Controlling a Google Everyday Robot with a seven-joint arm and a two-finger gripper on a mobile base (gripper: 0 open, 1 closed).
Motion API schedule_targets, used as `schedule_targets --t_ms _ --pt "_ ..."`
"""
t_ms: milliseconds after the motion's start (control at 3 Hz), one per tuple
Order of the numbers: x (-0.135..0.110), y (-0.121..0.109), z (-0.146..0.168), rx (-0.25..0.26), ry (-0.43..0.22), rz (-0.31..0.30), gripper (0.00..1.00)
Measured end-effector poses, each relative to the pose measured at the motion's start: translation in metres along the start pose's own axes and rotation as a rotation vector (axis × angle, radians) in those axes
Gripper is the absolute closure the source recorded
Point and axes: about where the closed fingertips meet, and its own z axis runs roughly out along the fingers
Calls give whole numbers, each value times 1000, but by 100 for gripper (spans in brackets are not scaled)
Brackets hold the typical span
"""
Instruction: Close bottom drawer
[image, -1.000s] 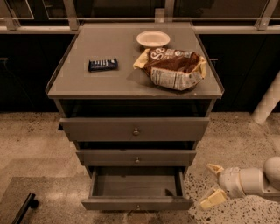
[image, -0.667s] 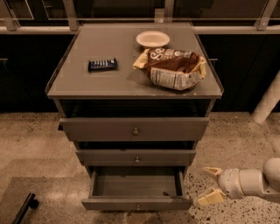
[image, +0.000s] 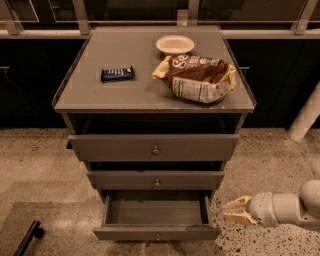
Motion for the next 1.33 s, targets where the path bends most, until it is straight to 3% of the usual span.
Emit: schedule_targets --t_ms 333,667,1000,1333 --pt "13 0 3 15 -32 -6 89" --pt "54 -17 25 60 -41 10 100" --pt "110 -40 60 77 -58 84 100" --pt "163 -56 96 52 -86 180 100"
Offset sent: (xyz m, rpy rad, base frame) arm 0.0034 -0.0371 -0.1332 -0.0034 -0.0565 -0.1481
